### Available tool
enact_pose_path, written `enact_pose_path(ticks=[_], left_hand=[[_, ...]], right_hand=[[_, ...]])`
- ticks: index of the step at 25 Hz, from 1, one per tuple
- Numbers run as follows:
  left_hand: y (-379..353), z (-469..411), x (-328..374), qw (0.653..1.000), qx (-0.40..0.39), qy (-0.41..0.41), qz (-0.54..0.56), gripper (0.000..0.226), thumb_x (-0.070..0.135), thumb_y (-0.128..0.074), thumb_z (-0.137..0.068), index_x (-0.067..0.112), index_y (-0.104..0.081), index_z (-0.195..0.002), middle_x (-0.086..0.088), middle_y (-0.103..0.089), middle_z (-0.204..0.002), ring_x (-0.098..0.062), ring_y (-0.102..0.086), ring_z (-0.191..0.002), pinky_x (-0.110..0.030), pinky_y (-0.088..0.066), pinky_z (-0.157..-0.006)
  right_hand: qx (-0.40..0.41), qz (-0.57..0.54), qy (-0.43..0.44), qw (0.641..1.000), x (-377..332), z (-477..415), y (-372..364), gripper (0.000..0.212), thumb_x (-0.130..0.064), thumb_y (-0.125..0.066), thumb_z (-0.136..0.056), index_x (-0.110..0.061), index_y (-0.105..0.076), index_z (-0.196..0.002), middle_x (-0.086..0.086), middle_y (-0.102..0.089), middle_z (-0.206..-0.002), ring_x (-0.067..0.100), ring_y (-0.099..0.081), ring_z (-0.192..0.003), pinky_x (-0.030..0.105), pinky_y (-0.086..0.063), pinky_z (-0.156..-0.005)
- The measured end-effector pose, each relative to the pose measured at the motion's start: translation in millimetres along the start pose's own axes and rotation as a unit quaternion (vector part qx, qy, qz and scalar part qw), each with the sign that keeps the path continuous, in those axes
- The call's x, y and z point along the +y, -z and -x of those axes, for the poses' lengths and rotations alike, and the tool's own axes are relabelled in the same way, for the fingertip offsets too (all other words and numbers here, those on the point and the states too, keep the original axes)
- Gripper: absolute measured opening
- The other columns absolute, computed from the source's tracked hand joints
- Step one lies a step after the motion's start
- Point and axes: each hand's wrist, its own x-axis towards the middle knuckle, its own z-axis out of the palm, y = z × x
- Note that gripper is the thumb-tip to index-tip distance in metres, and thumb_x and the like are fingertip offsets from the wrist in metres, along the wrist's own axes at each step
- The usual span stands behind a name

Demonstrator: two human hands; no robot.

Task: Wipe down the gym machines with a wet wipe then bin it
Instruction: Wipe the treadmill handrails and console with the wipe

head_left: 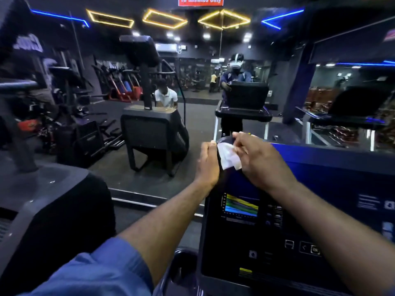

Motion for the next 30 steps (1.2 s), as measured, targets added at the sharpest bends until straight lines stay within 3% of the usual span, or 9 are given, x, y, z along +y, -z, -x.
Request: enact_pose_path(ticks=[5,8,12,15,18,22,25,26,30], left_hand=[[-9.3,4.3,-9.9,0.996,0.039,-0.058,0.058,0.055,0.068,-0.027,-0.1,0.027,-0.06,-0.114,0.005,-0.067,-0.1,-0.021,-0.062,-0.104,-0.042,-0.048,-0.093],[-3.5,9.8,-8.5,0.995,0.017,-0.08,0.052,0.063,0.079,-0.031,-0.092,0.026,-0.058,-0.108,0.006,-0.067,-0.086,0.0,-0.06,-0.073,-0.026,-0.049,-0.067],[-3.4,7.6,-7.6,0.996,0.017,-0.086,0.011,0.042,0.063,-0.047,-0.104,0.022,-0.055,-0.106,0.004,-0.063,-0.076,0.002,-0.056,-0.061,-0.015,-0.041,-0.052],[-3.8,6.8,-8.7,0.996,0.026,-0.072,0.039,0.036,0.052,-0.039,-0.11,0.02,-0.055,-0.102,0.003,-0.06,-0.075,0.002,-0.053,-0.058,-0.013,-0.039,-0.051],[-5.4,6.2,-9.8,0.995,0.041,-0.06,0.072,0.037,0.043,-0.031,-0.114,0.019,-0.056,-0.099,0.007,-0.057,-0.076,0.01,-0.053,-0.061,-0.008,-0.042,-0.057],[-8.5,-0.9,-18.2,0.993,0.051,-0.045,0.101,0.036,0.055,-0.032,-0.11,0.035,-0.062,-0.107,0.018,-0.069,-0.094,0.02,-0.059,-0.087,-0.013,-0.044,-0.083],[-9.3,-3.6,-20.1,0.992,0.052,-0.027,0.111,0.066,0.078,-0.029,-0.098,0.035,-0.065,-0.134,0.015,-0.069,-0.131,-0.004,-0.061,-0.123,-0.035,-0.041,-0.115],[-8.7,-1.2,-16.3,0.993,0.047,-0.026,0.11,0.065,0.072,-0.029,-0.103,0.03,-0.061,-0.141,0.014,-0.063,-0.139,-0.007,-0.056,-0.128,-0.029,-0.034,-0.118],[-6.8,2.7,-13.7,0.997,0.034,-0.033,0.059,0.049,0.04,-0.026,-0.115,0.016,-0.051,-0.15,0.001,-0.057,-0.143,-0.005,-0.043,-0.121,-0.011,-0.023,-0.089]], right_hand=[[0.0,-0.029,-0.084,0.996,2.9,-38.3,1.7,0.003,-0.019,-0.07,-0.095,-0.019,-0.07,-0.098,-0.002,-0.056,-0.107,0.015,-0.059,-0.095,0.03,-0.05,-0.092],[0.039,-0.057,-0.067,0.995,7.0,-32.4,0.5,0.016,-0.016,-0.071,-0.094,-0.021,-0.07,-0.109,-0.003,-0.062,-0.097,0.015,-0.061,-0.088,0.035,-0.053,-0.086],[0.101,-0.012,0.083,0.991,17.2,-27.7,-2.1,0.012,-0.007,-0.068,-0.097,-0.01,-0.074,-0.106,0.005,-0.067,-0.116,0.023,-0.062,-0.102,0.04,-0.053,-0.089],[0.046,0.1,0.207,0.972,25.5,-17.7,-13.1,0.028,-0.002,-0.058,-0.101,-0.003,-0.072,-0.125,0.012,-0.068,-0.131,0.031,-0.063,-0.12,0.044,-0.052,-0.1],[0.001,0.149,0.147,0.978,18.9,-5.1,-26.4,0.056,0.004,-0.047,-0.095,-0.004,-0.053,-0.15,0.011,-0.054,-0.154,0.028,-0.048,-0.144,0.043,-0.041,-0.118],[-0.009,0.172,-0.032,0.985,-28.2,-11.3,-45.3,0.058,-0.033,-0.027,-0.1,-0.019,-0.051,-0.151,-0.002,-0.054,-0.151,0.02,-0.044,-0.143,0.042,-0.031,-0.121],[-0.018,0.201,-0.053,0.978,-45.1,-18.9,-50.8,0.049,-0.04,-0.027,-0.102,-0.027,-0.054,-0.141,-0.008,-0.057,-0.139,0.016,-0.045,-0.136,0.04,-0.024,-0.123],[-0.026,0.221,-0.046,0.974,-39.3,-16.3,-46.0,0.046,-0.037,-0.029,-0.103,-0.027,-0.053,-0.14,-0.008,-0.057,-0.137,0.017,-0.046,-0.135,0.04,-0.022,-0.124],[0.004,0.304,-0.11,0.946,18.6,21.6,2.0,0.041,-0.036,-0.031,-0.108,-0.023,-0.054,-0.14,-0.006,-0.058,-0.136,0.02,-0.051,-0.131,0.043,-0.02,-0.124]])
